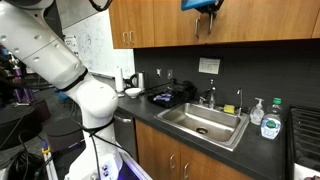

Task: Open the top right cabinet door

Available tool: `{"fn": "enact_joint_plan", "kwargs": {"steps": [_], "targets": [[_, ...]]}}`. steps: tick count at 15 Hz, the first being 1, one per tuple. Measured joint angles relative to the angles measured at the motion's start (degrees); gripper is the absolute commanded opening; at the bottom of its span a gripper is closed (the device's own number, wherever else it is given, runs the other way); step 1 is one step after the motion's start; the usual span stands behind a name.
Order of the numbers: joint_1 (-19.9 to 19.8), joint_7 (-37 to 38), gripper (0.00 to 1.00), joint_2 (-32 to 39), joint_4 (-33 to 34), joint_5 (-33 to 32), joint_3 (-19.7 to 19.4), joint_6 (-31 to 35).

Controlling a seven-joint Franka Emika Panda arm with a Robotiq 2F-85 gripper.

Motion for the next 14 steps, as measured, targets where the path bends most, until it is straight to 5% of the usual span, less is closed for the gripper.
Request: {"fn": "enact_joint_plan", "kwargs": {"steps": [14], "targets": [[0.0, -5.9, 0.03, -9.7, -5.8, -1.2, -7.6, -0.4]]}}
